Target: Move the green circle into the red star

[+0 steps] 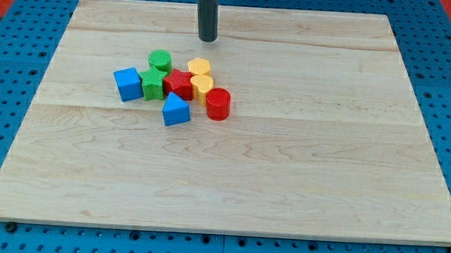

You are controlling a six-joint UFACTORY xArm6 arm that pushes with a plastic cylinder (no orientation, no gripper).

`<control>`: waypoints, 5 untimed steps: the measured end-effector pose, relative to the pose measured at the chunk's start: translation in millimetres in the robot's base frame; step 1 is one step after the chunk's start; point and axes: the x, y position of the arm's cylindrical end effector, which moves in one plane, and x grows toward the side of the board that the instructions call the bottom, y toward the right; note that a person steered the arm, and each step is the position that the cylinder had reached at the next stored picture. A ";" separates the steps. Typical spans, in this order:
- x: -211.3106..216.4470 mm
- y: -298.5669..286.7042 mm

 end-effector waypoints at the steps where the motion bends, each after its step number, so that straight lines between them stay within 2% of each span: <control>1: 5.6 -74.3; 2: 22.6 -102.6; 3: 56.1 -93.6; 5: 69.7 -49.9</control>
